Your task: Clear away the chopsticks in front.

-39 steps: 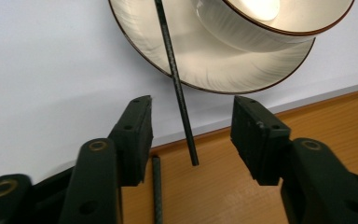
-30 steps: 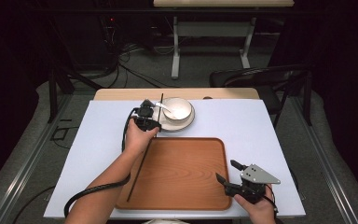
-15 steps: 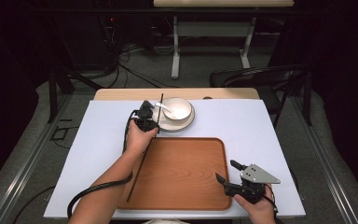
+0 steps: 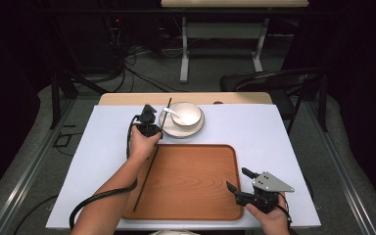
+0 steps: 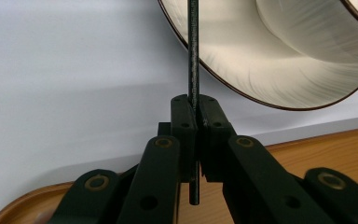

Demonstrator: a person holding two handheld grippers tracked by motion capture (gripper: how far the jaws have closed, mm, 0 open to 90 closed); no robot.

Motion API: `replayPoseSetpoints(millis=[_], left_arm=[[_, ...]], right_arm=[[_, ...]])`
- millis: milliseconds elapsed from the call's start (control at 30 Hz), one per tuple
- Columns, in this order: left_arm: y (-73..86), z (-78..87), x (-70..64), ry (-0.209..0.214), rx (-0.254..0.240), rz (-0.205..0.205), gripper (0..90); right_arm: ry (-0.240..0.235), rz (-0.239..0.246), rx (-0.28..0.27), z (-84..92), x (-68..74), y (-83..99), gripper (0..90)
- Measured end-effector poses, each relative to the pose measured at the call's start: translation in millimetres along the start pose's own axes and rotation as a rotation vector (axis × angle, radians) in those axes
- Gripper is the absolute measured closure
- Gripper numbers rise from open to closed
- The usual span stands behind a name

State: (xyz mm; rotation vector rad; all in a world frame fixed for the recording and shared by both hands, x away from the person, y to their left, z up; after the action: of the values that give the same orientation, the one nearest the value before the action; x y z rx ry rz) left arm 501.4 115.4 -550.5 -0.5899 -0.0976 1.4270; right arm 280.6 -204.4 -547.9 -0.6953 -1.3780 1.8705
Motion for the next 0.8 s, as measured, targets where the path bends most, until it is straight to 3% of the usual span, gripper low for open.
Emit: replayPoseSetpoints(millis=[400,800], left_arm=[[3.2,40.5,18.9,0.025,-0.07,-0.006,86.6],[35.7,96.1,26.1,0.073,-0.137,-0.054,86.6]], right_arm=[[0.003,0.001,-0.001,0.1,0.0,-0.3,28.2],[0.005,0.003,0.001,-1.4,1.2,-0.4,28.2]])
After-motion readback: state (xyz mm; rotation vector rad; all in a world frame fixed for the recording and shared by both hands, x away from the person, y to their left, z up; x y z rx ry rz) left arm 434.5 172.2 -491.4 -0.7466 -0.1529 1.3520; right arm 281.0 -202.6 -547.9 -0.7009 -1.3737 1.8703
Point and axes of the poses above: each handheld gripper's, and its own axes: z roughly backward along the jaws, y roughly out of its underside, x roughly to its left, the point moved 4 cm from there along -z, roughly forward along the jaws, and after that the axes turned 4 degrees about -x, right-handed, at the moved point
